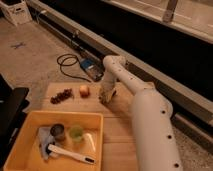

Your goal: Wipe table surface with eraser

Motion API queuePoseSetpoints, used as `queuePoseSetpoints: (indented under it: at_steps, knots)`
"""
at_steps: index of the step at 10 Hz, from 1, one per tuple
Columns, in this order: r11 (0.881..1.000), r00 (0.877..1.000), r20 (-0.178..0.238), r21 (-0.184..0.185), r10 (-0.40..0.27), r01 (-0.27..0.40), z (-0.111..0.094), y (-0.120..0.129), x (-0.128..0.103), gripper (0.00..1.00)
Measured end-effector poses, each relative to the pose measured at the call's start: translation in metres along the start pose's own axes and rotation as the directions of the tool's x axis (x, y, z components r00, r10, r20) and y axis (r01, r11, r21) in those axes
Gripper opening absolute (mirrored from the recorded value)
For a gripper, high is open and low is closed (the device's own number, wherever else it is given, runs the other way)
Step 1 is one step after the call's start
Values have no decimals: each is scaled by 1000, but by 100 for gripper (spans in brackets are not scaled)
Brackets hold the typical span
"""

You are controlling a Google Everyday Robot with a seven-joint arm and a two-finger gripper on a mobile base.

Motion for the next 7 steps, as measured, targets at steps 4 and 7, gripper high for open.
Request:
queuePoseSetpoints:
  at_steps: [4, 7]
  knots:
    - [996, 997, 25, 45, -79, 78, 6, -20, -30, 0]
    - [994, 992, 64, 47, -105, 102, 13, -3, -72, 0]
